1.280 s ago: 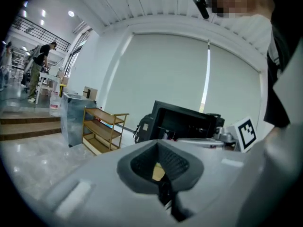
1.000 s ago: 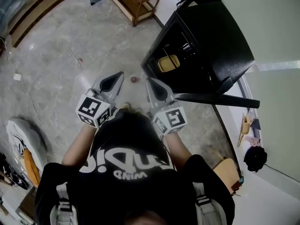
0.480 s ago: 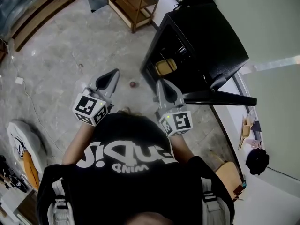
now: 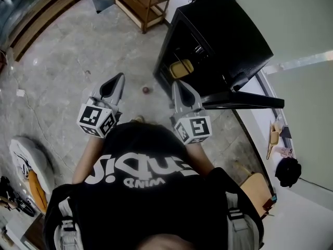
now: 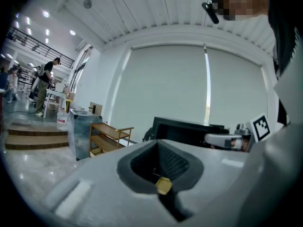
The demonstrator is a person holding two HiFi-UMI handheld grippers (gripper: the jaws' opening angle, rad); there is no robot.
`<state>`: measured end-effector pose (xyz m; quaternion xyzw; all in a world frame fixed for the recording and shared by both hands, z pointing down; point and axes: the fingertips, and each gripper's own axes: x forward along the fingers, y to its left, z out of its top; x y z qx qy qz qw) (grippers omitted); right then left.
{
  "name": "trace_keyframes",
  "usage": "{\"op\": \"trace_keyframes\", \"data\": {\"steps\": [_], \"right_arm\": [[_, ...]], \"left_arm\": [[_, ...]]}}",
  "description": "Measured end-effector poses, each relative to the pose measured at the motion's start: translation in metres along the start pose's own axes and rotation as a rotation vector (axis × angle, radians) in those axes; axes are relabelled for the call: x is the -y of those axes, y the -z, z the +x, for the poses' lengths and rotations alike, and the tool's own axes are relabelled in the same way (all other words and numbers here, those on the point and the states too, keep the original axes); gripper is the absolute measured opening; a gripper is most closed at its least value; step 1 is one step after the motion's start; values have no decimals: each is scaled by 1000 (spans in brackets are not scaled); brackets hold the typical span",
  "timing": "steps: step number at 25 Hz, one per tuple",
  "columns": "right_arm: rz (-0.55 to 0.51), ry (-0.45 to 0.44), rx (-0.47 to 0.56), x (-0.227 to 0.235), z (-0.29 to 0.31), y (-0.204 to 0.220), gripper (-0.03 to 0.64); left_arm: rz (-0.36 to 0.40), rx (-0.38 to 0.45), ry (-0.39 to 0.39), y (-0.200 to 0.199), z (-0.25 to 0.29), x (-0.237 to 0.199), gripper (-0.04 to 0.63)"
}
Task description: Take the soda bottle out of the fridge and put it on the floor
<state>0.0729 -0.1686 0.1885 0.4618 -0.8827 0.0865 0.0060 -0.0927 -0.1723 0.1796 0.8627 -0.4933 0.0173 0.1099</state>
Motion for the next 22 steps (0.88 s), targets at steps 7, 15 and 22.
{"op": "trace_keyframes", "data": {"steps": [7,15,22], "right_arm": [[9,26,-7,6,-7,4,-2],[9,17,-17,1,-9,7,-2],[8,7,-24,0,-7,8,-2]], "left_arm": [[-3,-8,-5,4,-4,-1,2],[-5,-8,-12,4,-10,-3,2],[-11,-14,-19,7,-13,-4,2]]}}
